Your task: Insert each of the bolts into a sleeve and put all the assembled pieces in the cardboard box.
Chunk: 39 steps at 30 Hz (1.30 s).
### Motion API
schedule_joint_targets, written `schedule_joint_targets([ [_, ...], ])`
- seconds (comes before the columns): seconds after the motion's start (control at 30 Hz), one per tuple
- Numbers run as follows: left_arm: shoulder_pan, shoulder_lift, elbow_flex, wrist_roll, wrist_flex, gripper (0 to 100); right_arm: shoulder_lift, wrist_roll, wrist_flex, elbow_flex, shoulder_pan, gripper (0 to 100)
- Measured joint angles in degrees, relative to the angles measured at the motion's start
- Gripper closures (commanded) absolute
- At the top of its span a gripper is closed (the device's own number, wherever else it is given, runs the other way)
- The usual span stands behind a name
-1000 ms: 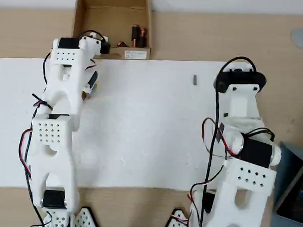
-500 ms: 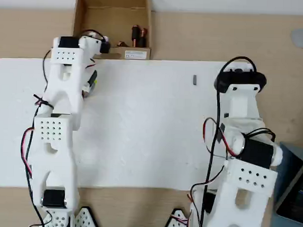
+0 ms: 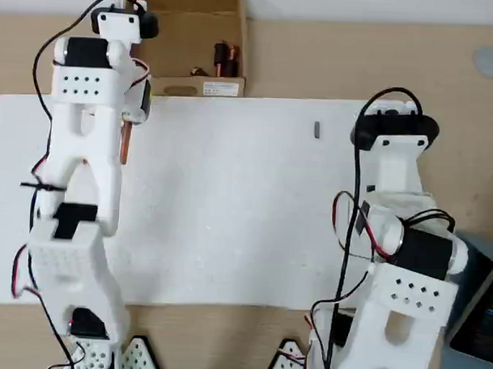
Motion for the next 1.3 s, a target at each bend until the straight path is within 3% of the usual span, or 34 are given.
schedule_joint_targets([
  [0.33, 7.12, -23.91, 22.24, 0.09, 0.09, 100, -8.79, 0.0, 0.0, -0.09, -0.79, 98.9],
  [0.8, 10.02, -46.42, 48.09, 8.26, -3.6, 100, -32.0, 0.0, -2.64, 21.1, -5.8, 98.9],
  [1.3, 10.02, -80.44, 88.62, 8.97, -29.8, 100, -43.78, 0.0, -5.1, 31.82, -10.46, 98.9],
])
